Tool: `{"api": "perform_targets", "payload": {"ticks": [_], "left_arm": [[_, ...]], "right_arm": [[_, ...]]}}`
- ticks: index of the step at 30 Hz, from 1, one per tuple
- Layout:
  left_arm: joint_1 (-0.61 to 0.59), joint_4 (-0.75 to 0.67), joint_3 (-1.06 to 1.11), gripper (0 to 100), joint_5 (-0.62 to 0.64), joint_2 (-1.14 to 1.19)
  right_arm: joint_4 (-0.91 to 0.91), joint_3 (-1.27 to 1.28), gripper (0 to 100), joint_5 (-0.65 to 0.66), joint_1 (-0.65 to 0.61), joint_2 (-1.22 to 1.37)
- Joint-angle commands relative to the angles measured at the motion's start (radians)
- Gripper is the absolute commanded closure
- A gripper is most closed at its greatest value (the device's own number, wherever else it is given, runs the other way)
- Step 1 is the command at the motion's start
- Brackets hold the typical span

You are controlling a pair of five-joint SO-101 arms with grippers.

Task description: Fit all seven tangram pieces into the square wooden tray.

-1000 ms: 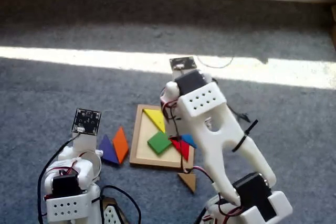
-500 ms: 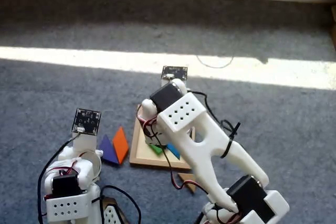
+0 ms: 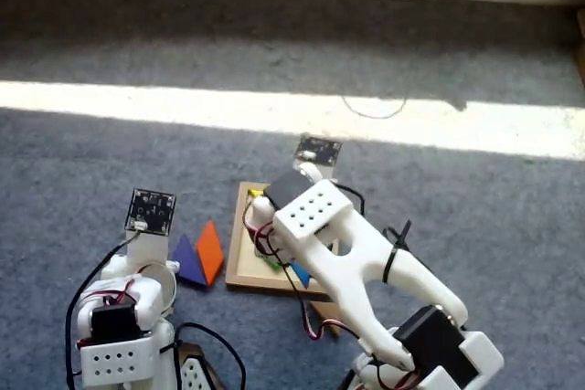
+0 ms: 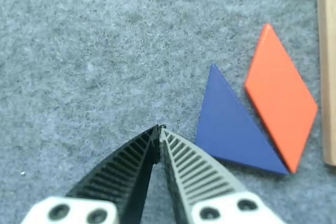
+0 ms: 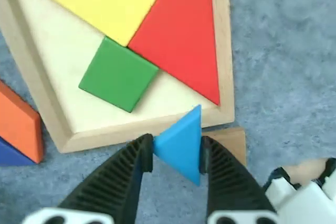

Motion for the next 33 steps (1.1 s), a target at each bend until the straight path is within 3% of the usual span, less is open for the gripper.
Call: {"api": "perform_targets", "payload": {"ticks": [1,10,23,28,33], "left_arm": [[-0.012,0.008,0.019,97,0.006,-0.028],[-0.012,0.008,0.019,97,0.006,-0.028],[-0.012,0.008,0.019,97,0.006,-0.028],[-0.012,0.008,0.019,97,0.006,-0.028],[-0.012,0.008,0.019,97,0.006,-0.028]], "right_arm": [[-0.162,0.071,90.4,-0.086,-0.012,-0.045],[-0.275,0.102,90.4,-0.269,-0.007,-0.045],[-0.269,0.107,90.4,-0.296,-0.005,-0.047],[-0.268,0.11,90.4,-0.491,-0.005,-0.047],[-0.266,0.113,90.4,-0.522,-0.005,-0.041]]}}
